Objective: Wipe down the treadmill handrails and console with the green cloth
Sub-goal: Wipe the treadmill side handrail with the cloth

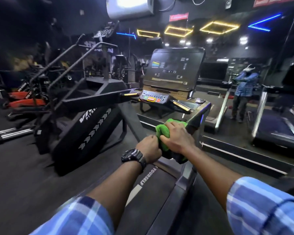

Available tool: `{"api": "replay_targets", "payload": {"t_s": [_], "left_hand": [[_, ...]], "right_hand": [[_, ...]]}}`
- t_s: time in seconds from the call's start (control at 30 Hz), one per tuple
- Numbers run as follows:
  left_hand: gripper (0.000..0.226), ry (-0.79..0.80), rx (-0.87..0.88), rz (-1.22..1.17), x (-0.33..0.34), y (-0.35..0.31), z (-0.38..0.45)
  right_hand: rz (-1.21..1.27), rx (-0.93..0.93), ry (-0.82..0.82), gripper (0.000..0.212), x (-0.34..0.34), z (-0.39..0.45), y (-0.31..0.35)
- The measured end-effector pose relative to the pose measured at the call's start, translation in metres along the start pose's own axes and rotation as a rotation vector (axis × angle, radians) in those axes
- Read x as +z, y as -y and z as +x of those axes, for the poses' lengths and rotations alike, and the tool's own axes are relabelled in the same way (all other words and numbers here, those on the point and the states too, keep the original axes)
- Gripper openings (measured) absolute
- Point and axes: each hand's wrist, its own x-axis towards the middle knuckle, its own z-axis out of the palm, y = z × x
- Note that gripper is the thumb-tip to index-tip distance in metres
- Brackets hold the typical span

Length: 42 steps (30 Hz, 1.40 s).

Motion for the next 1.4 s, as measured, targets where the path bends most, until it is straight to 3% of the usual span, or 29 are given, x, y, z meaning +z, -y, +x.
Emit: {"api": "replay_targets", "payload": {"t_s": [0.1, 0.2, 0.33, 0.47, 0.67, 0.77, 0.93, 1.07, 1.17, 1.23, 1.33, 1.4], "left_hand": [[0.023, -0.015, 0.029, -0.065, 0.010, 0.005, 0.007], [0.027, -0.061, 0.063, -0.082, 0.011, 0.007, 0.011], [0.033, -0.052, 0.025, -0.043, 0.006, 0.001, 0.015], [0.060, 0.014, -0.041, -0.057, -0.004, 0.002, 0.020], [0.041, -0.091, -0.109, 0.051, -0.001, -0.011, 0.031], [0.038, -0.105, -0.065, 0.001, 0.005, -0.025, 0.039], [0.034, -0.114, -0.063, -0.100, 0.011, -0.054, 0.060], [0.048, -0.180, -0.150, -0.293, 0.011, -0.056, 0.069], [0.058, -0.180, -0.154, -0.363, 0.016, -0.056, 0.070], [0.065, -0.141, -0.152, -0.382, 0.019, -0.057, 0.071], [0.060, -0.104, -0.134, -0.292, 0.025, -0.056, 0.071], [0.059, -0.104, -0.113, -0.221, 0.026, -0.057, 0.069]], "right_hand": [[0.038, 0.045, 0.089, 0.066, 0.021, 0.014, -0.016], [0.032, 0.069, 0.079, 0.077, 0.027, 0.037, -0.026], [-0.053, 0.186, 0.114, 0.081, 0.027, 0.075, -0.049], [-0.071, 0.173, 0.137, 0.075, 0.032, 0.094, -0.063], [0.432, -0.157, -0.227, 0.057, 0.050, 0.005, -0.056], [0.453, -0.225, -0.327, 0.054, 0.067, 0.008, -0.082], [0.617, 0.248, -0.337, 0.083, 0.073, 0.055, -0.087], [1.047, 0.484, -0.550, 0.076, 0.096, 0.006, -0.039], [1.223, 0.482, -0.567, 0.063, 0.125, -0.044, 0.003], [1.268, 0.506, -0.548, 0.071, 0.137, -0.030, -0.008], [1.210, 0.867, -0.533, 0.089, 0.130, 0.034, -0.053], [1.211, 1.029, -0.509, 0.083, 0.128, 0.061, -0.074]]}}
